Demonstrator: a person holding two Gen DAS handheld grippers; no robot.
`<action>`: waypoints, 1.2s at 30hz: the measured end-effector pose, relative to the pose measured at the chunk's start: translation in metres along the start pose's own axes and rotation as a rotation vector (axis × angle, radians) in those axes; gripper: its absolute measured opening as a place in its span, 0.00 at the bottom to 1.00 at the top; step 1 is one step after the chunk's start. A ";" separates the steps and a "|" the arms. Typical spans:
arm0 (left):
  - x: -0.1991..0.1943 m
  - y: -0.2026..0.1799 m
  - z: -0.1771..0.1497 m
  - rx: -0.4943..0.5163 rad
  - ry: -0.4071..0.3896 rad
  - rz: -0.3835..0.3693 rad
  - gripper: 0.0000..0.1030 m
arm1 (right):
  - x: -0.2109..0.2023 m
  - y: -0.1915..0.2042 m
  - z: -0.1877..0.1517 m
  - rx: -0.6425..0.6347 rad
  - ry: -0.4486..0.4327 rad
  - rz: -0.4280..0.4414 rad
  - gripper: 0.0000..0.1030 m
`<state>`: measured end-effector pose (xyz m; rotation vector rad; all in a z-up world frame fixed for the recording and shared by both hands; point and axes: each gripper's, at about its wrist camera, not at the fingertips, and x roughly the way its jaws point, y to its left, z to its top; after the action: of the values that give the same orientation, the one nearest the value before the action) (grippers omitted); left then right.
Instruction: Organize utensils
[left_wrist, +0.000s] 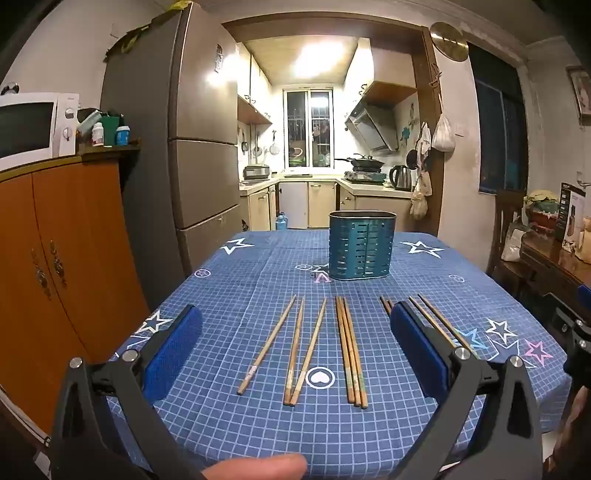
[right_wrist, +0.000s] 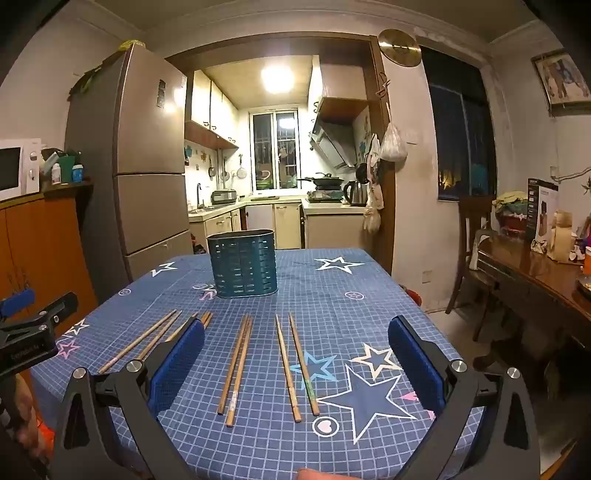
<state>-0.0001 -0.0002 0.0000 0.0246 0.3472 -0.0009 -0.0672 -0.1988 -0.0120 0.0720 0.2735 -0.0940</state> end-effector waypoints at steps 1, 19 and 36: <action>0.000 0.000 0.000 0.003 -0.002 0.001 0.95 | 0.000 0.001 0.000 -0.003 -0.002 0.002 0.97; -0.003 -0.009 0.004 0.079 0.005 0.046 0.95 | -0.017 -0.008 0.000 0.002 -0.052 0.034 0.97; 0.001 -0.006 -0.002 0.082 0.003 -0.002 0.95 | -0.022 -0.004 0.001 -0.003 -0.059 0.041 0.97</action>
<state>0.0006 -0.0057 -0.0023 0.1049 0.3505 -0.0172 -0.0885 -0.2015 -0.0058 0.0720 0.2135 -0.0550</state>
